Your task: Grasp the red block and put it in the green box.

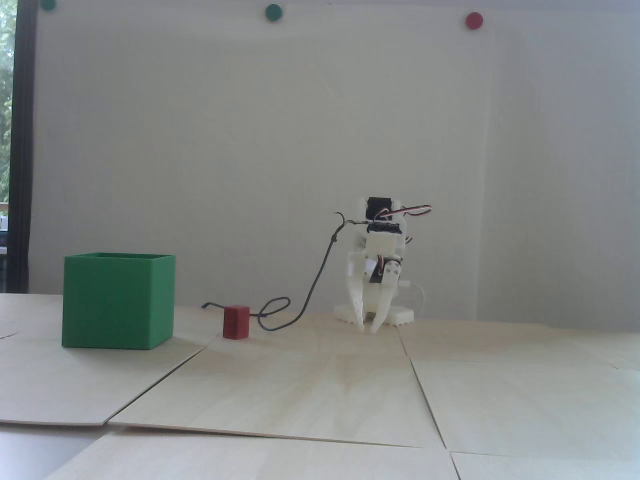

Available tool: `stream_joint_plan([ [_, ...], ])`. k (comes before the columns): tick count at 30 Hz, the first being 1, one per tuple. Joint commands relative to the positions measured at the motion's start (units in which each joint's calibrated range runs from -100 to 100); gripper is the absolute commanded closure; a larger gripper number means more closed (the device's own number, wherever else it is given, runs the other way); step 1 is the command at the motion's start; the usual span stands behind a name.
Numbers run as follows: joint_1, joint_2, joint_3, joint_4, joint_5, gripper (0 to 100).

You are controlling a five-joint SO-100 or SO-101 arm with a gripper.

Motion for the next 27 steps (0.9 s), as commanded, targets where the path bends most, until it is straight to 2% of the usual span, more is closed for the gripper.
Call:
stream_joint_plan([
  [1,3.34,-0.15,0.73,-3.45,0.09,98],
  [6,10.66,-0.15,0.73,-10.96,0.04,98],
  [10,13.79,-0.15,-0.42,-10.96,0.09,98],
  [14,16.13,0.64,-7.34,-7.92,-1.47,98],
  [20,19.18,3.80,-25.53,4.22,-2.98,98],
  [27,23.76,24.17,-41.50,5.99,-2.98,98],
])
